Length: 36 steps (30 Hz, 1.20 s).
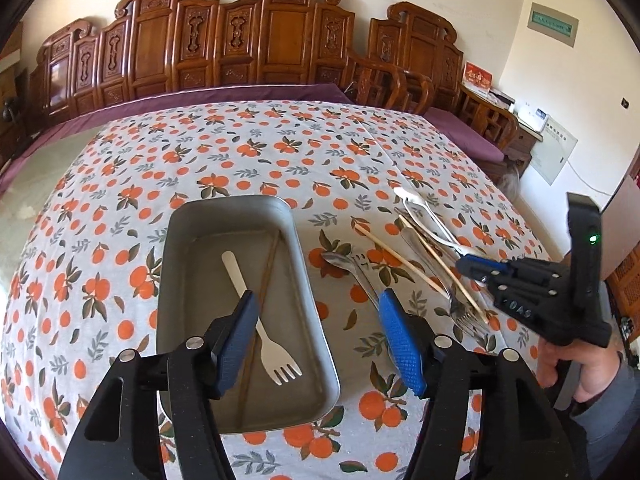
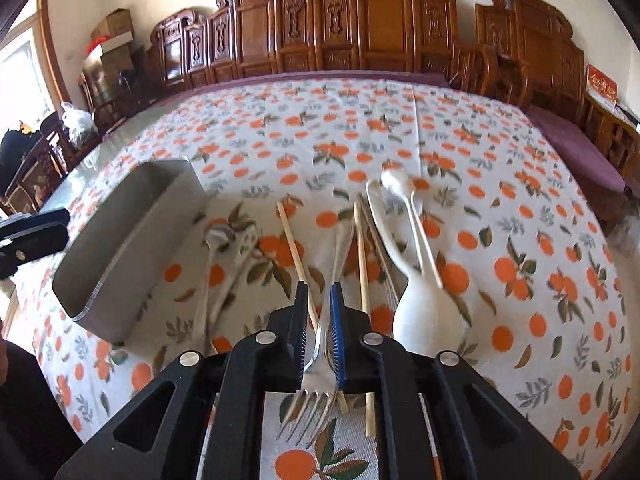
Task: Organize utensils
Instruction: 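Grasp a metal fork with the right gripper while the left gripper grasps a metal spoon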
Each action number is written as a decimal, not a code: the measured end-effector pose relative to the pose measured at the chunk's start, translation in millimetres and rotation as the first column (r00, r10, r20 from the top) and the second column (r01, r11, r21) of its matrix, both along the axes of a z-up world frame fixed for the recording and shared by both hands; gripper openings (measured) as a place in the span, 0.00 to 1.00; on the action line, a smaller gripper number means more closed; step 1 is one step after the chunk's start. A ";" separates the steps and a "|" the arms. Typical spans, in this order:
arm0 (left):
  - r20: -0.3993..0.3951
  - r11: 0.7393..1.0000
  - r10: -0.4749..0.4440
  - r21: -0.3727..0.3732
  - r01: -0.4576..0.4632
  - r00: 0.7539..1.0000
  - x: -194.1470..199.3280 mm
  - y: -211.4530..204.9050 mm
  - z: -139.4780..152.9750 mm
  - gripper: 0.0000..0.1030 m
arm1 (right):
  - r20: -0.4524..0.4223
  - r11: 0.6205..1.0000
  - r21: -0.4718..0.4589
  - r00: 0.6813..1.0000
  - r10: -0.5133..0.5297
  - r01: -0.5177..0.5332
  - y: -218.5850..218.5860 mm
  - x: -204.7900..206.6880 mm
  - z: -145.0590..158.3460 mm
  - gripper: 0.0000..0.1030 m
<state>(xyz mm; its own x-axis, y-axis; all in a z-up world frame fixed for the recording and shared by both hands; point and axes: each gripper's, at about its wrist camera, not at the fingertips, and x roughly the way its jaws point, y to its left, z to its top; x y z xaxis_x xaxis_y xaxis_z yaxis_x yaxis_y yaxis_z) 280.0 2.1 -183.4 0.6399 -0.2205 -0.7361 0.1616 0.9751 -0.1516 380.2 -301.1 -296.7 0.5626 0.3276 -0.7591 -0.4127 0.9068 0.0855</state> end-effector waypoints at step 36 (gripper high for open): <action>-0.029 0.993 -0.062 0.095 0.065 0.998 -3.6 -54.4 -14.5 0.58 | -0.085 0.995 0.101 0.996 -0.003 0.012 -23.1 11.9 -12.8 0.08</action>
